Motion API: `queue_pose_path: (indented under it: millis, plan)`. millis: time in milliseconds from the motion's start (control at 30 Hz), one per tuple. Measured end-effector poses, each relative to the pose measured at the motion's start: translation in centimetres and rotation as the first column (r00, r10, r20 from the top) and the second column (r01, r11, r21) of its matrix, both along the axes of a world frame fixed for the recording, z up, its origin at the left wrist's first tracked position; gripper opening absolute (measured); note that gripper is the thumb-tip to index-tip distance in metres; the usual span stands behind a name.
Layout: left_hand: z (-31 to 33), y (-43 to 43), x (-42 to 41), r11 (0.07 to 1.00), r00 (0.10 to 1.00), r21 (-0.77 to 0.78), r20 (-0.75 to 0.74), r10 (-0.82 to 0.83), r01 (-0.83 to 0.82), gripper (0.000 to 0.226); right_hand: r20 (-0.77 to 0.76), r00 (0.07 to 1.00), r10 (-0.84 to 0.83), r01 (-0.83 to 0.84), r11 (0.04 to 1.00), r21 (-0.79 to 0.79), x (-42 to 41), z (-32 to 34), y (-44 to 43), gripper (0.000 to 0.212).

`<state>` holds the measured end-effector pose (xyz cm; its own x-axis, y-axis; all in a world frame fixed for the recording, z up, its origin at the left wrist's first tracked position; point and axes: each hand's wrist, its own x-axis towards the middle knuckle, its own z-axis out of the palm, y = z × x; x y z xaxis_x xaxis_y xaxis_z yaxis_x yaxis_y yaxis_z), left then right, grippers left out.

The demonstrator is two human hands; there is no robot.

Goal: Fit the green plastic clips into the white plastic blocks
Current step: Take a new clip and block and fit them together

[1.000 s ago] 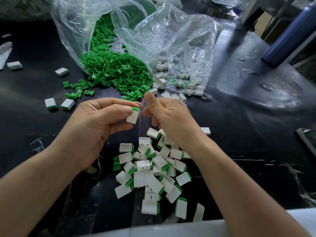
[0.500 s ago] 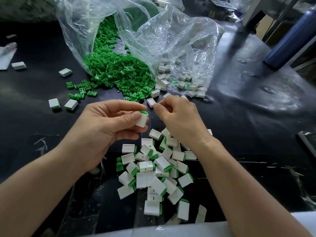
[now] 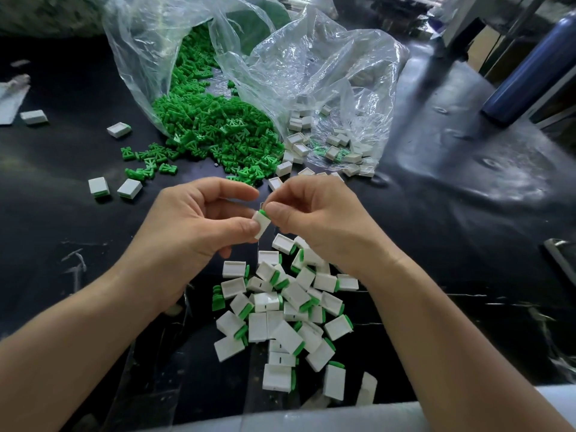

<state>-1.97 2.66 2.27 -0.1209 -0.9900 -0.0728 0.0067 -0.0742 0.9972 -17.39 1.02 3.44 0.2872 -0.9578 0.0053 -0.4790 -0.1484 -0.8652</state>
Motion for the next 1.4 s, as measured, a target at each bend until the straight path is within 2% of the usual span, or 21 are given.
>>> queue_pose_path:
  millis: [167,433,533,600,667,733,833,933,1033,1100,1233,1400]
  plan:
    - [-0.1,-0.2,0.2,1.000,0.998,-0.022,0.059,-0.001,0.002,0.029,-0.212,0.977,0.004,-0.015,0.999,-0.051,0.8,-0.2,0.3,0.030]
    - [0.2,-0.1,0.3,0.998,1.000,-0.057,0.019,0.003,-0.002,0.035,-0.124,0.990,-0.068,0.057,0.994,-0.094,1.2,-0.4,0.5,0.027]
    - [0.0,0.0,0.4,1.000,0.999,-0.028,0.040,-0.008,0.009,0.029,-0.034,0.995,-0.090,0.088,0.995,-0.056,0.6,-0.3,-0.1,0.023]
    - [0.1,0.1,0.4,0.998,0.998,-0.023,0.038,-0.049,0.050,0.017,0.006,0.986,-0.165,0.165,0.983,-0.079,0.0,-0.6,-0.6,0.020]
    - [0.4,0.4,0.2,0.992,0.992,-0.044,0.053,-0.113,0.116,0.026,-0.053,0.965,-0.256,0.245,0.957,-0.158,-0.6,-1.1,-1.2,0.015]
    - [0.5,0.5,0.0,0.991,0.990,-0.049,0.072,-0.124,0.128,0.033,-0.182,0.934,-0.306,0.257,0.933,-0.251,-0.8,-1.8,-1.7,0.015]
    - [0.4,0.3,0.0,0.996,0.994,-0.027,0.074,-0.079,0.081,0.031,-0.385,0.871,-0.304,0.181,0.928,-0.324,-0.8,-2.6,-2.4,0.029]
    - [0.3,0.2,0.0,0.999,0.996,-0.005,0.079,-0.050,0.051,0.024,-0.514,0.824,-0.239,0.066,0.941,-0.333,-0.3,-3.1,-2.9,0.041]
    - [0.1,0.1,0.0,1.000,0.996,0.014,0.089,-0.024,0.023,0.015,-0.610,0.770,-0.186,-0.013,0.951,-0.307,0.0,-3.4,-3.0,0.040]
    - [0.0,0.0,0.0,1.000,0.995,0.026,0.097,-0.001,-0.002,0.007,-0.628,0.756,-0.183,-0.018,0.954,-0.300,0.0,-3.4,-3.1,0.032]
    - [-0.2,-0.3,-0.1,0.998,0.991,0.033,0.122,0.058,-0.062,0.016,-0.614,0.769,-0.180,-0.029,0.949,-0.315,0.1,-3.1,-2.9,0.016]
    - [-0.5,-0.5,0.0,0.994,0.990,0.059,0.106,0.090,-0.096,0.018,-0.603,0.782,-0.159,-0.054,0.946,-0.320,0.0,-2.9,-2.6,0.012]
